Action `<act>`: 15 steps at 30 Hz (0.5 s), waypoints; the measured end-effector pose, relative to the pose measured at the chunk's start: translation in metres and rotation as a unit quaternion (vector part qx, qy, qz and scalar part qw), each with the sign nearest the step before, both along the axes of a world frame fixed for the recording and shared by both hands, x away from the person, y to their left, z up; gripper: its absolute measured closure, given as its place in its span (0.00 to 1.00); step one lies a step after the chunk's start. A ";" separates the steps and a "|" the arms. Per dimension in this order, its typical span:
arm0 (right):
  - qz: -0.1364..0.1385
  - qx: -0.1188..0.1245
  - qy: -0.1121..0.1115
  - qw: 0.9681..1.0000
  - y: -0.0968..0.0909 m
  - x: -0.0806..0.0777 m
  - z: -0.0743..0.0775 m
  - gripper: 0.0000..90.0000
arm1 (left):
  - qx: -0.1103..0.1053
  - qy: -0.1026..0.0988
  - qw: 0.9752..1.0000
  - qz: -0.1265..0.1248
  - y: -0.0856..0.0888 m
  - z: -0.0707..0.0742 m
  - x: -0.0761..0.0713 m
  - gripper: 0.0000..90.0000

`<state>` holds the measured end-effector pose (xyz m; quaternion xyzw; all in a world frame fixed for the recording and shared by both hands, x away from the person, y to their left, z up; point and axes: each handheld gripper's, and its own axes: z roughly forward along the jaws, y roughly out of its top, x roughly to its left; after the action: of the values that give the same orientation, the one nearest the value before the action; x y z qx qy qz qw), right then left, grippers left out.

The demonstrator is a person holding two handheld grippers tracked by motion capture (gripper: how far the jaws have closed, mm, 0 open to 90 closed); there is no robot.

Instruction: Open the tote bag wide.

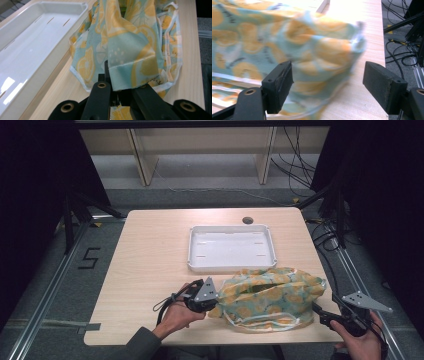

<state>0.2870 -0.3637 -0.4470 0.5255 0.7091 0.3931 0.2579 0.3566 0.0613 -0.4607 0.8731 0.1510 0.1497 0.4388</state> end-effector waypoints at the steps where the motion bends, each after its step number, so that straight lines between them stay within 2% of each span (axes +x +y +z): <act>1: -0.002 0.003 0.004 1.000 0.001 0.000 0.000 0.28 | 0.000 0.000 1.000 0.000 0.000 0.000 0.000 0.98; 2: -0.002 0.003 0.004 1.000 0.001 0.000 0.000 0.28 | 0.001 -0.004 1.000 0.000 0.006 0.000 0.000 0.98; 3: -0.004 0.006 0.009 1.000 0.002 -0.001 0.000 0.28 | 0.005 0.001 1.000 0.000 0.012 0.001 -0.001 0.98; 4: 0.002 0.003 0.005 1.000 0.003 0.000 -0.001 0.28 | 0.004 -0.001 1.000 0.008 0.023 0.002 -0.002 0.98; 6: 0.004 0.007 0.007 1.000 0.003 0.000 0.000 0.28 | 0.007 0.001 1.000 0.011 0.030 0.004 -0.002 0.98; 7: 0.013 -0.001 0.000 1.000 0.003 0.002 -0.001 0.28 | 0.005 0.000 1.000 0.013 0.036 0.004 -0.002 0.98; 8: 0.008 0.004 0.007 1.000 0.005 0.001 -0.001 0.28 | 0.001 0.002 1.000 0.021 0.041 0.005 -0.002 0.98; 9: 0.020 0.003 0.010 1.000 0.005 0.003 -0.001 0.28 | 0.010 -0.002 1.000 0.022 0.048 0.007 -0.001 0.97; 10: 0.020 0.003 0.010 1.000 0.005 0.003 -0.001 0.28 | 0.007 -0.002 1.000 0.028 0.054 0.007 0.000 0.97; 11: 0.009 0.010 0.018 1.000 0.008 0.001 -0.001 0.28 | 0.000 -0.002 0.999 0.034 0.059 0.006 0.000 0.97; 12: 0.018 0.003 0.012 1.000 0.007 0.003 -0.002 0.28 | 0.005 0.003 0.999 0.039 0.071 0.007 0.000 0.97; 13: 0.030 -0.002 0.007 1.000 0.006 0.005 -0.003 0.28 | 0.005 0.003 0.999 0.039 0.071 0.007 0.000 0.97; 14: 0.021 0.006 0.018 1.000 0.009 0.003 -0.003 0.28 | -0.011 0.008 0.999 0.049 0.075 0.005 -0.001 0.97; 15: 0.018 0.014 0.027 0.999 0.011 0.003 -0.002 0.28 | 0.006 0.005 0.999 0.046 0.080 0.007 -0.001 0.97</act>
<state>0.2896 -0.3527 -0.4494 0.5269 0.7193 0.3935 0.2242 0.3555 0.1415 -0.4542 0.8685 0.1922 0.1661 0.4255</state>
